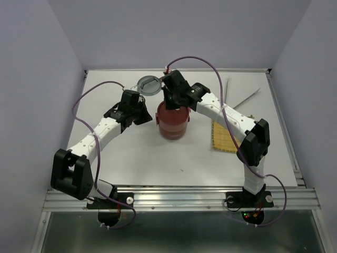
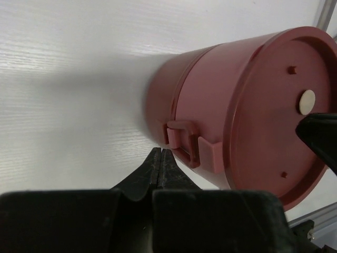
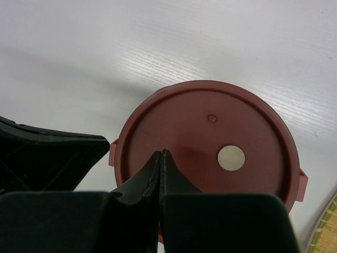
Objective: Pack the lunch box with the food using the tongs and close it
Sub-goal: Close the fastener on the packing box.
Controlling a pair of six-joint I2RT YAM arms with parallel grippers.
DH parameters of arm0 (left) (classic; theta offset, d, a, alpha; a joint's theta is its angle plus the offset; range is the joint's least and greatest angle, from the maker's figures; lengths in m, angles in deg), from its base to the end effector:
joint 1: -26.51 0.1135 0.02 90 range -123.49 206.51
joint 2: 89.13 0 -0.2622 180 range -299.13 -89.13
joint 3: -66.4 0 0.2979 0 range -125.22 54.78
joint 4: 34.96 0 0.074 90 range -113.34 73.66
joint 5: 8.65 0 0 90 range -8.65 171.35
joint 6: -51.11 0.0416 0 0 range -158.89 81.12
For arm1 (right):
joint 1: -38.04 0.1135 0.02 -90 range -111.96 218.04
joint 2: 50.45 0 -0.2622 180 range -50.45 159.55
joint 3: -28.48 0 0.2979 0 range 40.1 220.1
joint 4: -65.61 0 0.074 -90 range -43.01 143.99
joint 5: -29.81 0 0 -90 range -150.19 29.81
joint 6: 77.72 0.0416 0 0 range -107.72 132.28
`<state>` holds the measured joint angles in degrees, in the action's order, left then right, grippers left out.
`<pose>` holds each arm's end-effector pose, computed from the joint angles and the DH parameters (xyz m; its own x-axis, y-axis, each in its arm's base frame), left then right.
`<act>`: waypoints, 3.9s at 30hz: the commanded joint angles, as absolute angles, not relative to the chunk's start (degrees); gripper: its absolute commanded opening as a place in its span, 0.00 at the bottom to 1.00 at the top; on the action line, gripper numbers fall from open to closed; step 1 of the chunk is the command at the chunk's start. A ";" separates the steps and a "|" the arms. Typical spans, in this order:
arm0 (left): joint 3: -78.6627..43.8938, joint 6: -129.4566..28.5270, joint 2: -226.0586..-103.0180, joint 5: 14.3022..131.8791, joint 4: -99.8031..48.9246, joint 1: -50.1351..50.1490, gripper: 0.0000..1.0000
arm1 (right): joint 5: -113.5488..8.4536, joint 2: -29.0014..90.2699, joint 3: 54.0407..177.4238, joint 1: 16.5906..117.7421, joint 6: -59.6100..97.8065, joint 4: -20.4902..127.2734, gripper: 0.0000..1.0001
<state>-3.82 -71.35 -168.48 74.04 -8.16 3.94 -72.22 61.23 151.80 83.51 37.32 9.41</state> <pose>0.3295 -0.1427 0.2563 -0.7126 -0.2803 -0.6432 0.1107 0.8603 -0.4976 0.3501 0.3435 0.3368 -0.6968 -0.1181 -0.7074 -0.3291 0.9290 0.1691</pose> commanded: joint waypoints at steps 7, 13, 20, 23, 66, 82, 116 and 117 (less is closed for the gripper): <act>-3.14 -73.69 -165.95 75.20 -10.15 1.28 0.00 | -70.30 62.58 144.87 84.18 38.21 9.60 0.01; -2.00 -74.92 -164.63 76.87 -9.10 0.93 0.07 | -68.90 61.88 142.58 84.18 39.00 11.45 0.01; 0.38 -75.71 -161.56 75.99 -11.99 0.23 0.08 | -67.48 62.23 142.14 84.18 39.70 12.24 0.01; 0.99 -76.33 -161.55 75.81 -13.40 -0.47 0.11 | -67.48 62.32 142.40 84.18 39.71 12.33 0.01; 12.24 -88.19 -163.49 84.17 -20.17 7.60 0.22 | -68.71 59.68 138.19 83.65 40.67 13.65 0.01; 10.84 -85.38 -158.12 77.57 -26.15 9.02 0.00 | -68.45 59.42 137.48 83.65 41.02 14.17 0.01; 7.15 -80.20 -172.54 71.50 -31.08 8.49 0.00 | -68.71 59.86 138.10 83.65 41.11 14.00 0.01; 6.63 -79.67 -172.45 72.12 -30.55 8.66 0.00 | -68.80 59.77 138.01 83.65 41.20 14.17 0.01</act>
